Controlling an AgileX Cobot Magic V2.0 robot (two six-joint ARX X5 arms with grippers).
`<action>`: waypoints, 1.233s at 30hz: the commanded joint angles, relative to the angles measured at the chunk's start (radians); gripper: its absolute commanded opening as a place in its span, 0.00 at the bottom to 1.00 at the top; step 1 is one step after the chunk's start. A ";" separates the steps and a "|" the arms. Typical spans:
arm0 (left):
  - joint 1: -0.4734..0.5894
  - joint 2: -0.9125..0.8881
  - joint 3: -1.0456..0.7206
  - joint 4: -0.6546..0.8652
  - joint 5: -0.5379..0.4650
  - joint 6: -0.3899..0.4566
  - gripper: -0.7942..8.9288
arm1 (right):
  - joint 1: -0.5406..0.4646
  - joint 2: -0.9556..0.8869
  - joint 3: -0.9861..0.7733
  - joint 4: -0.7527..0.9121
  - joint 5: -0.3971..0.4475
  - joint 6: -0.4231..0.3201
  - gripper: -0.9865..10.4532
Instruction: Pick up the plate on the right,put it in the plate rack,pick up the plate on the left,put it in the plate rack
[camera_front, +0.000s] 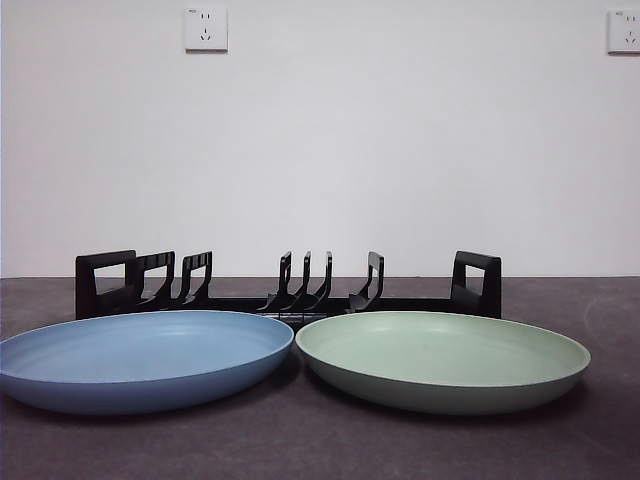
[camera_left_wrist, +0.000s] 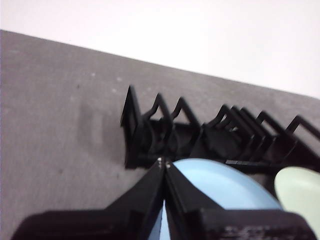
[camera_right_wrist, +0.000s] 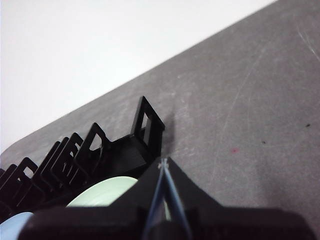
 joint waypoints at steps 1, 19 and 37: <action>0.003 0.103 0.067 -0.001 0.004 0.006 0.08 | -0.003 0.087 0.050 0.010 0.003 0.018 0.08; -0.010 0.958 0.631 -0.064 0.491 0.114 0.08 | -0.003 1.038 0.612 -0.191 -0.322 -0.248 0.09; -0.226 0.984 0.652 -0.068 0.258 0.186 0.44 | 0.046 1.475 0.673 -0.186 -0.390 -0.301 0.27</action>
